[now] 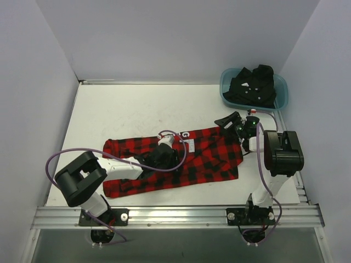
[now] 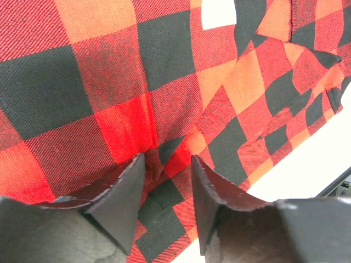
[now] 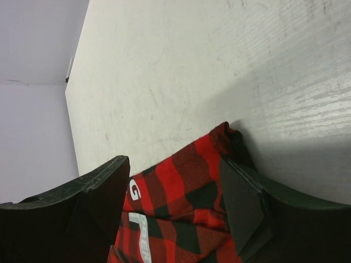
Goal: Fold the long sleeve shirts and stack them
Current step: Fold the shirt
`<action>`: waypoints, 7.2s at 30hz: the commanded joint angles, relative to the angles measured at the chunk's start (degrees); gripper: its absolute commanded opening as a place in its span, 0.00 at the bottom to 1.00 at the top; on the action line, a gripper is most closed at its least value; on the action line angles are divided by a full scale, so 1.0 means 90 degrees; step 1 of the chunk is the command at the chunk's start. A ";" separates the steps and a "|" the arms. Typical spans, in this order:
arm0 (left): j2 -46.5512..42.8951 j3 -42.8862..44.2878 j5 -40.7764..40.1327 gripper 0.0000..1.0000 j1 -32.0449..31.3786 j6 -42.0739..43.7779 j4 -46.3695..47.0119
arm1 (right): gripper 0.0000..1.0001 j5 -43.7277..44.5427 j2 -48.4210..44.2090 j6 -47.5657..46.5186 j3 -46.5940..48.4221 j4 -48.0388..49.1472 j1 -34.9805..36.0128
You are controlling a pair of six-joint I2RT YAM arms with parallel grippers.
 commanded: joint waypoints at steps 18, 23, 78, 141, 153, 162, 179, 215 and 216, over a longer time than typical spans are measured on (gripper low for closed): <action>-0.1300 0.1720 -0.0397 0.83 0.1213 0.1216 -0.3063 | 0.67 0.2442 -0.3881 -0.1911 0.0553 -0.6306 0.1409; -0.1340 0.1769 -0.0133 0.83 0.2738 0.1635 -0.3884 | 0.64 0.3553 -0.4516 -0.1990 0.0397 -0.7839 0.2978; -0.3999 -0.0118 0.1313 0.87 0.4479 0.0952 -0.5057 | 0.55 0.4132 -0.1147 -0.3670 0.3943 -0.7969 0.3578; 0.1306 0.3214 -0.0064 0.51 0.2624 0.0954 -0.2713 | 0.39 0.3635 -0.1286 -0.2800 0.1959 -0.7335 0.4028; 0.1317 0.1732 -0.0583 0.48 0.2936 -0.0569 -0.2176 | 0.28 0.3752 -0.0085 -0.3503 0.2642 -0.7227 0.3385; 0.1620 0.2716 -0.0104 0.63 0.3073 0.0103 -0.2321 | 0.30 0.3644 -0.0033 -0.3562 0.3561 -0.7568 0.3159; -0.3575 -0.0554 0.0656 0.89 0.1912 -0.0275 -0.4588 | 0.76 0.2219 -0.4534 -0.1619 -0.0012 -0.8213 0.3100; -0.2580 -0.1795 0.0853 0.69 0.1305 -0.1732 -0.2635 | 0.53 0.1672 -0.3404 -0.0476 -0.1644 -0.5762 0.2925; -0.2599 -0.1805 0.0853 0.69 0.1305 -0.1742 -0.2625 | 0.48 0.1672 -0.3394 -0.0505 -0.1664 -0.5772 0.2915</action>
